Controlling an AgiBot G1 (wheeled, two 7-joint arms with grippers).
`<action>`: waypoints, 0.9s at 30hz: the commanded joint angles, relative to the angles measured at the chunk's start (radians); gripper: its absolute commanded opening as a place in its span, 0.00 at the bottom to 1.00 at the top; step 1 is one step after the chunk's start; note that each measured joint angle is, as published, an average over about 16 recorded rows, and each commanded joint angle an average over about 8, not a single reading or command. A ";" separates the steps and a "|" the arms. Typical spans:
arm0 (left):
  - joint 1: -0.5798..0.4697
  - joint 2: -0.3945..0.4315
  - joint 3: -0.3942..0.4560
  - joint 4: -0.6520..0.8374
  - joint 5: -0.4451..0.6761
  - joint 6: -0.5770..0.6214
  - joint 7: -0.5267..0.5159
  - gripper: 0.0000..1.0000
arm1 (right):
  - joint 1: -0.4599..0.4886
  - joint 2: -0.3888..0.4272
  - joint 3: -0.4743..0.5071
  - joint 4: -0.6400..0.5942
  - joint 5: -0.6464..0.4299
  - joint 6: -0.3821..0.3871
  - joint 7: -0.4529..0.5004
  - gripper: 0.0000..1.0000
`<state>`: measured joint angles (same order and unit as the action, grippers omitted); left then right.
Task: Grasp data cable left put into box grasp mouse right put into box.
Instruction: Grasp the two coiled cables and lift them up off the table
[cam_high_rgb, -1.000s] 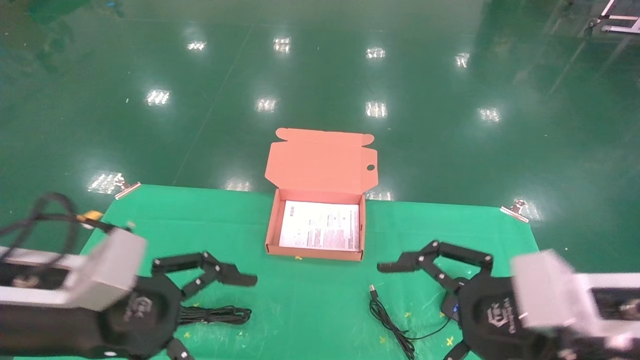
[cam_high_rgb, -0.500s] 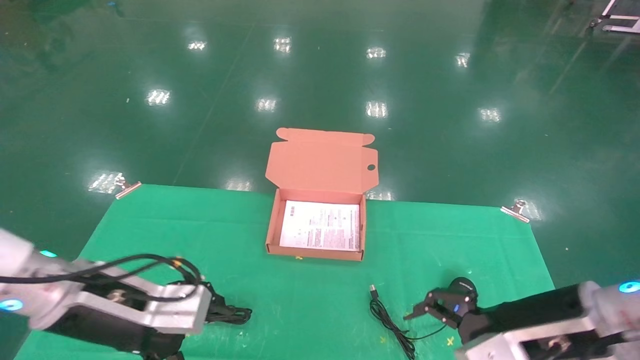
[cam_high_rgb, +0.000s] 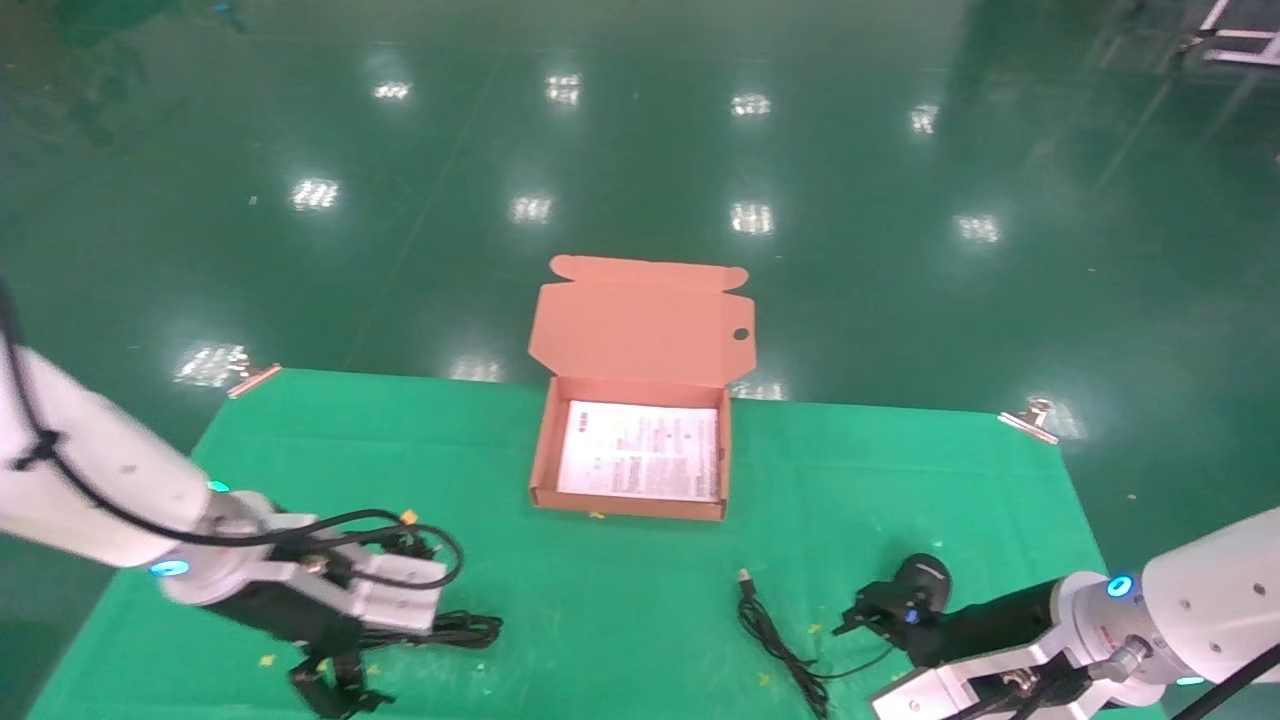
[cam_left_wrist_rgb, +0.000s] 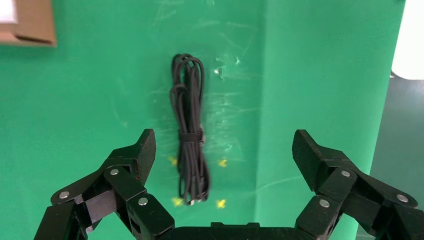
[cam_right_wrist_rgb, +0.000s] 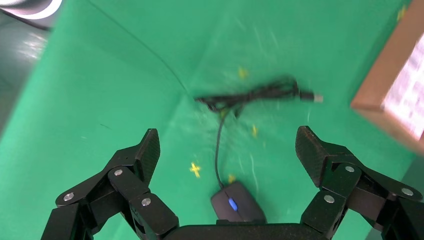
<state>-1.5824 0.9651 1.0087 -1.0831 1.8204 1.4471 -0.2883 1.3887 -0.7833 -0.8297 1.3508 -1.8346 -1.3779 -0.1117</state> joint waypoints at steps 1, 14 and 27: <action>0.006 0.016 0.008 0.025 0.023 -0.018 -0.009 1.00 | -0.010 -0.013 -0.009 -0.001 -0.047 0.032 0.031 1.00; 0.040 0.075 0.002 0.242 0.047 -0.133 -0.015 1.00 | -0.052 -0.087 -0.026 -0.057 -0.203 0.133 0.218 1.00; 0.050 0.153 -0.034 0.526 -0.004 -0.225 0.045 1.00 | -0.054 -0.198 -0.014 -0.267 -0.192 0.172 0.325 1.00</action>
<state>-1.5330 1.1171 0.9756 -0.5604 1.8178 1.2231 -0.2390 1.3376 -0.9826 -0.8441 1.0802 -2.0281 -1.2049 0.2090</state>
